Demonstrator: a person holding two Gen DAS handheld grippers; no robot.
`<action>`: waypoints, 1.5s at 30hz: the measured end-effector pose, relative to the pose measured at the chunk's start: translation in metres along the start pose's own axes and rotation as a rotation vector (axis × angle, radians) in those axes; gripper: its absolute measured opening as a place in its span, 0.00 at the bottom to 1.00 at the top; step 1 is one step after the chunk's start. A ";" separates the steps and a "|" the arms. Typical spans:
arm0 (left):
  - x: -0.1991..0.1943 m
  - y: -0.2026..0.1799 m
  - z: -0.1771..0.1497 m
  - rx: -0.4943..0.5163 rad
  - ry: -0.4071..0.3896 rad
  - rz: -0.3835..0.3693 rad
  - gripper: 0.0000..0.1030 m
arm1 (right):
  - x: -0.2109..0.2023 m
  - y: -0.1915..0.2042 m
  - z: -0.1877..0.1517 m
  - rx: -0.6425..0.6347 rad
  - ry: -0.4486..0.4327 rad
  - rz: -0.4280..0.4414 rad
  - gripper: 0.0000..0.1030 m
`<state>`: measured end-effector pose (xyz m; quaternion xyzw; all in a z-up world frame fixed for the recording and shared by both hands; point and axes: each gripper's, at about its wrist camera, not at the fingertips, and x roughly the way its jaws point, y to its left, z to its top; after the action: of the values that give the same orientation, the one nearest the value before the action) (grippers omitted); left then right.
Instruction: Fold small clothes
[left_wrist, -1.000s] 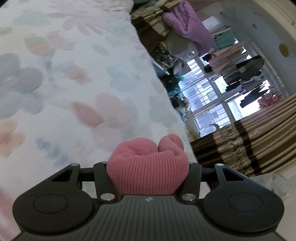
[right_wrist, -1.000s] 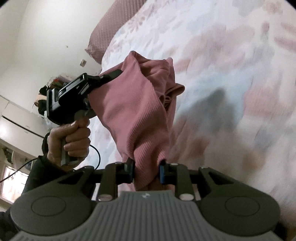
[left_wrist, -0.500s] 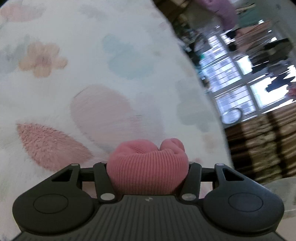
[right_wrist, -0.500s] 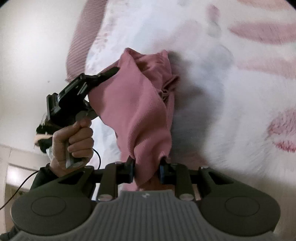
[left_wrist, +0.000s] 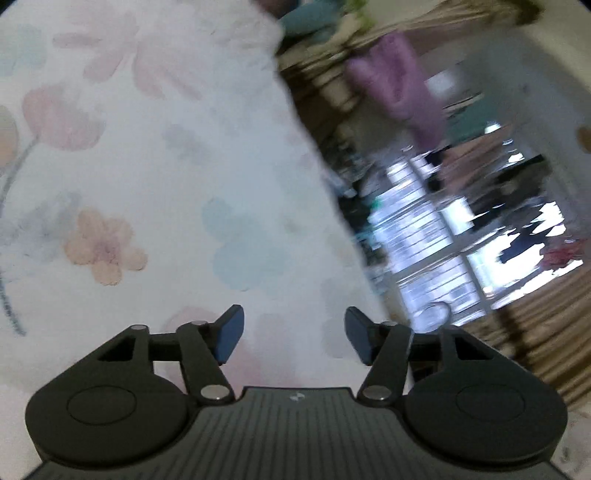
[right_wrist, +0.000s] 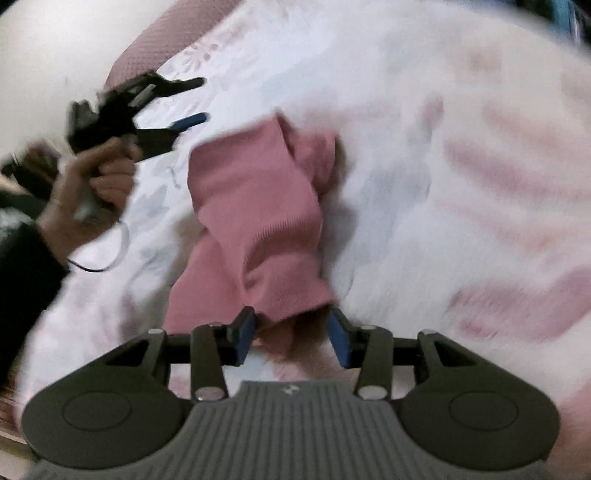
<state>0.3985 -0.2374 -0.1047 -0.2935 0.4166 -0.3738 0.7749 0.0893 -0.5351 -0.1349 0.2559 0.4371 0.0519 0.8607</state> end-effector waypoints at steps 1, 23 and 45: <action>-0.013 -0.005 -0.011 0.025 0.009 -0.008 0.74 | -0.009 0.009 0.001 -0.053 -0.042 -0.039 0.40; -0.058 -0.041 -0.248 0.473 0.358 0.247 0.64 | 0.066 0.011 0.058 -0.252 -0.131 -0.354 0.32; -0.195 -0.137 -0.208 0.470 0.178 0.497 1.00 | -0.082 0.208 -0.058 -0.059 -0.218 -0.576 0.80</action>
<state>0.0999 -0.1818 -0.0162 0.0368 0.4437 -0.2834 0.8494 0.0219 -0.3586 -0.0024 0.1003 0.3952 -0.2089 0.8889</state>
